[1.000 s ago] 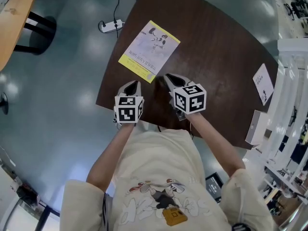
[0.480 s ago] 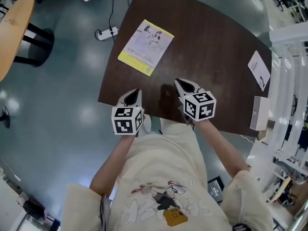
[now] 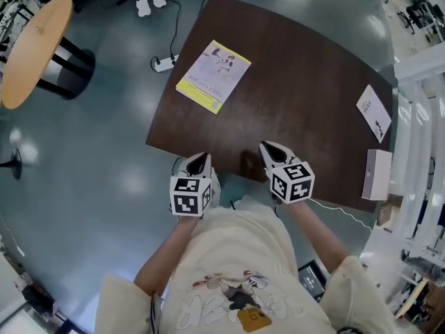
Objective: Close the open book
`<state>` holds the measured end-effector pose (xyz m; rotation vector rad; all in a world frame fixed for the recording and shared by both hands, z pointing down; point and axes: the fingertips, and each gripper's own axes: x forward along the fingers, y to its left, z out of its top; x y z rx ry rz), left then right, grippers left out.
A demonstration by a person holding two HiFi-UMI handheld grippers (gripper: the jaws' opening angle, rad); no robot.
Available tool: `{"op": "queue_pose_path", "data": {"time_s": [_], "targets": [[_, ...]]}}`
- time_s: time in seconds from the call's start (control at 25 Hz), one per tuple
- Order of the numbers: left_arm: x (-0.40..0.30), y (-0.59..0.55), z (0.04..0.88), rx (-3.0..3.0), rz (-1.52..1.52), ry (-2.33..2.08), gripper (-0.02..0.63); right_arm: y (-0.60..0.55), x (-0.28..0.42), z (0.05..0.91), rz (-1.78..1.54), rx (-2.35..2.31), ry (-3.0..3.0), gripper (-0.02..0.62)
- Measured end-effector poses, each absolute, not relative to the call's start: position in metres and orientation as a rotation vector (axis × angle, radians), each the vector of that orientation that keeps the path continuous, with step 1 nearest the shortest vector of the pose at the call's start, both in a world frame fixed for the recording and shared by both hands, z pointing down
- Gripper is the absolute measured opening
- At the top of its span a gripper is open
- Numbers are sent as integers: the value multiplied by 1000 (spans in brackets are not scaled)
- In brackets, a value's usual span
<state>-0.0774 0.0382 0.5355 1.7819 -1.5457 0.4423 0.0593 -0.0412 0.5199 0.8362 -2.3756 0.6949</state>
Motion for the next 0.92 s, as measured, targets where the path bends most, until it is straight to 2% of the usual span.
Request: {"op": "queue_pose_path", "data": {"time_s": [0.44,0.72,0.92], "targets": [[35,118,508,1801,434,-1597,6,49,140,480,564,759,-2494,6],[75,152,475,1837,390,-1668,6,96,176,463,539,730,-2546,6],[109,223,479,1783,392,-1615,6,156,209,469,619,730,-2503,6]]}}
